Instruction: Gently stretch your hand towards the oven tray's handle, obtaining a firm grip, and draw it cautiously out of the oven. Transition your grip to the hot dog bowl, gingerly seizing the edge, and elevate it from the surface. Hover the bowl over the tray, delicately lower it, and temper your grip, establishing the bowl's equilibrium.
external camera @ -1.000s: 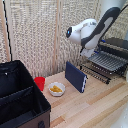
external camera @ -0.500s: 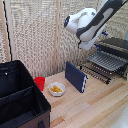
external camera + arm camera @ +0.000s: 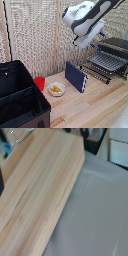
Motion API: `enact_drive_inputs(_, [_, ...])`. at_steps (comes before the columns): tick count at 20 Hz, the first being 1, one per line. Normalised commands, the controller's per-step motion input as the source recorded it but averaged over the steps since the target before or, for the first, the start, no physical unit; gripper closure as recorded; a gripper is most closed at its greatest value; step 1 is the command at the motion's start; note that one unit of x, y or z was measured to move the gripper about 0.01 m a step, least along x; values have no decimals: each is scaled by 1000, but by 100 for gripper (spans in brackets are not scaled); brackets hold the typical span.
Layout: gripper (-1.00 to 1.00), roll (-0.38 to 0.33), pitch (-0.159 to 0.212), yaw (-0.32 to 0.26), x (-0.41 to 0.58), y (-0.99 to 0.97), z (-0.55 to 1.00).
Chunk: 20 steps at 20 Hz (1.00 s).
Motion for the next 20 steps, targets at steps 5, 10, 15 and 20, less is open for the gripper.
enact_drive_inputs(5, [-100,338,-12,-147,103,375,60])
enact_drive_inputs(10, [-100,305,-11,-142,75,435,43])
enact_drive_inputs(15, [-100,266,-3,-131,78,510,1])
enact_drive_inputs(20, [-100,228,6,-97,99,643,-21])
